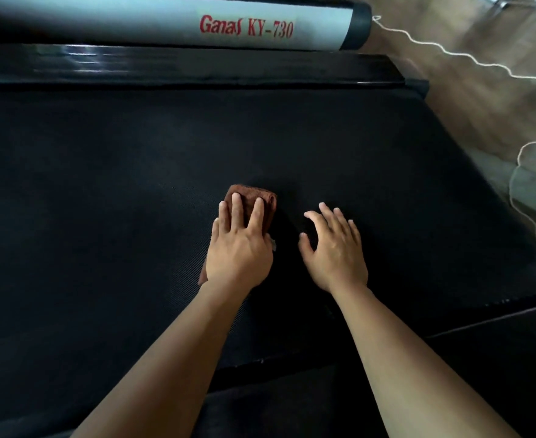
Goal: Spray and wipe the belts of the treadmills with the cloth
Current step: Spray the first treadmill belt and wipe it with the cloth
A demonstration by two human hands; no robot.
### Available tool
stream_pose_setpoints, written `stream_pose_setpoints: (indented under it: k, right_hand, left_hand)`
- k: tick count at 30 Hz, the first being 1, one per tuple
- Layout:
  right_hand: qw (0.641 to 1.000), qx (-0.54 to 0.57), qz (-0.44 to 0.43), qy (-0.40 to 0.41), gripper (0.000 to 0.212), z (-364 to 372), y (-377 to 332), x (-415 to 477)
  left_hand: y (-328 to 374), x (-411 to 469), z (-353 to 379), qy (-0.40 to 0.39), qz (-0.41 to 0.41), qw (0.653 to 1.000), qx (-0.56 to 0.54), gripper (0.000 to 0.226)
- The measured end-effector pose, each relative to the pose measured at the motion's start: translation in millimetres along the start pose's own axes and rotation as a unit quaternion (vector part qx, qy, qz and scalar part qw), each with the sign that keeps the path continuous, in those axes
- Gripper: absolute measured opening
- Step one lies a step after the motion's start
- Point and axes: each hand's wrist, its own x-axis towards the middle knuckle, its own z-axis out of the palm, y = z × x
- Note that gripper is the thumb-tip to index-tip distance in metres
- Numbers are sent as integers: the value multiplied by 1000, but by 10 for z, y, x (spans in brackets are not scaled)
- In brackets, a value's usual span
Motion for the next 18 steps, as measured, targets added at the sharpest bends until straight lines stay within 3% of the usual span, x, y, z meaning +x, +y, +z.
stream_pose_setpoints:
  k: [18]
  right_hand:
    - [999, 35, -15, 7, 48, 20, 36, 53]
  left_hand:
    - [46, -74, 5, 43, -29, 999, -15, 63]
